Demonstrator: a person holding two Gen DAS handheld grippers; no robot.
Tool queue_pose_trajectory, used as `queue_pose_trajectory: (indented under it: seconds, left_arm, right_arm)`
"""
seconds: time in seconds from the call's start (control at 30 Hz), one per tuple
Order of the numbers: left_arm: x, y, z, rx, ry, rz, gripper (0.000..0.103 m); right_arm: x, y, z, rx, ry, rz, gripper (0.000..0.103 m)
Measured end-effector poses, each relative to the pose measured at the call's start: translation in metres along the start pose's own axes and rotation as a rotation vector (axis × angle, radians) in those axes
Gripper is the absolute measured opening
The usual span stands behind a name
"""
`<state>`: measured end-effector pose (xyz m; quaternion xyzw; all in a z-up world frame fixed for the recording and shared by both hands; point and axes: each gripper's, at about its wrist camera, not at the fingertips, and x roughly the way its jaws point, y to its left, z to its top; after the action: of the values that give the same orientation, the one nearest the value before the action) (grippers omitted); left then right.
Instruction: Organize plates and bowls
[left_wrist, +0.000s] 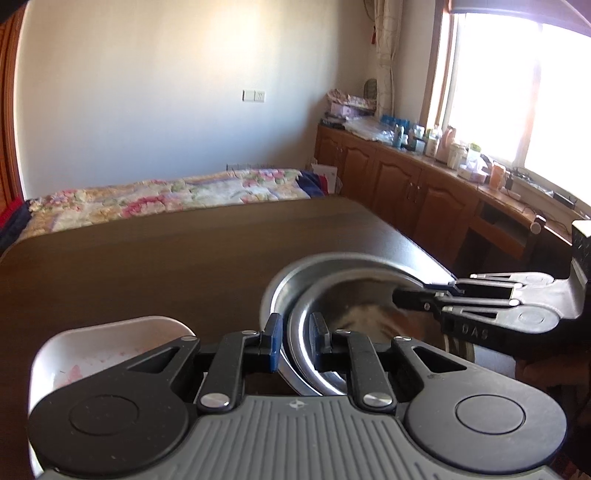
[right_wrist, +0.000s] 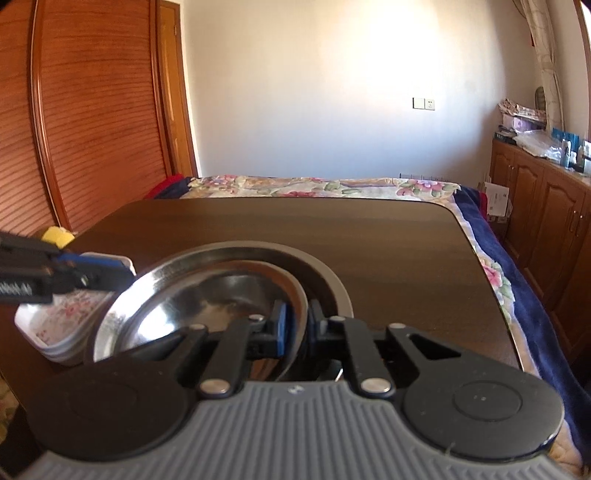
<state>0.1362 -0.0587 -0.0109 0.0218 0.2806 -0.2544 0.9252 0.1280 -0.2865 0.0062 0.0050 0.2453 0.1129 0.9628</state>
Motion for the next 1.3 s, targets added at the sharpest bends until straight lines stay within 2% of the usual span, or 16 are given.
queue_pose_trajectory:
  seconds: [0.3,0.4,0.47,0.5,0.53,0.63,0.77,0.8,0.83,0.87,0.93,1.03,1.17,1.3]
  left_arm:
    - [-0.008,0.0,0.004,0.001,-0.038,0.03,0.018]
    - [-0.006,-0.002,0.002,0.007,-0.04,0.038,0.022]
    - [-0.005,-0.004,-0.001,0.009,-0.04,0.042,0.036]
    - [-0.005,-0.005,-0.001,0.012,-0.042,0.046,0.05]
    - [-0.005,-0.005,-0.002,0.018,-0.048,0.051,0.059]
    - [-0.001,-0.005,-0.004,0.023,-0.056,0.058,0.075]
    - [0.005,-0.001,-0.005,0.005,-0.059,0.062,0.08]
    - [0.007,0.0,-0.005,0.001,-0.061,0.062,0.084]
    - [0.008,-0.002,-0.005,-0.003,-0.064,0.064,0.086]
    - [0.01,-0.002,-0.006,-0.004,-0.066,0.068,0.088]
    - [0.013,-0.002,-0.006,-0.005,-0.067,0.076,0.089]
    - [0.018,-0.002,-0.008,-0.013,-0.075,0.077,0.092]
    - [0.021,-0.001,-0.013,-0.023,-0.076,0.089,0.093]
    - [0.021,-0.003,-0.016,-0.018,-0.084,0.083,0.094]
  right_arm:
    - [0.001,0.002,0.001,-0.008,0.001,-0.006,0.014]
    - [0.001,0.004,0.001,-0.012,0.0,-0.009,0.014]
    - [0.002,0.005,0.001,-0.019,-0.006,-0.018,0.014]
    - [0.002,0.006,0.001,-0.023,-0.009,-0.025,0.014]
    - [0.001,0.007,0.0,-0.031,-0.011,-0.029,0.014]
    - [-0.001,0.006,0.0,-0.027,-0.027,-0.024,0.015]
    - [-0.008,0.002,0.004,-0.02,-0.067,-0.016,0.016]
    - [-0.01,0.0,0.004,-0.018,-0.075,-0.013,0.016]
    - [-0.011,-0.001,0.005,-0.014,-0.082,-0.012,0.02]
    - [-0.013,-0.002,0.005,-0.012,-0.093,-0.015,0.03]
    - [-0.015,-0.004,0.005,-0.016,-0.115,-0.019,0.038]
    - [-0.016,-0.009,0.003,-0.013,-0.142,-0.036,0.041]
    - [-0.014,-0.014,-0.004,-0.001,-0.163,-0.061,0.061]
    - [-0.008,-0.019,-0.012,0.022,-0.161,-0.061,0.065]
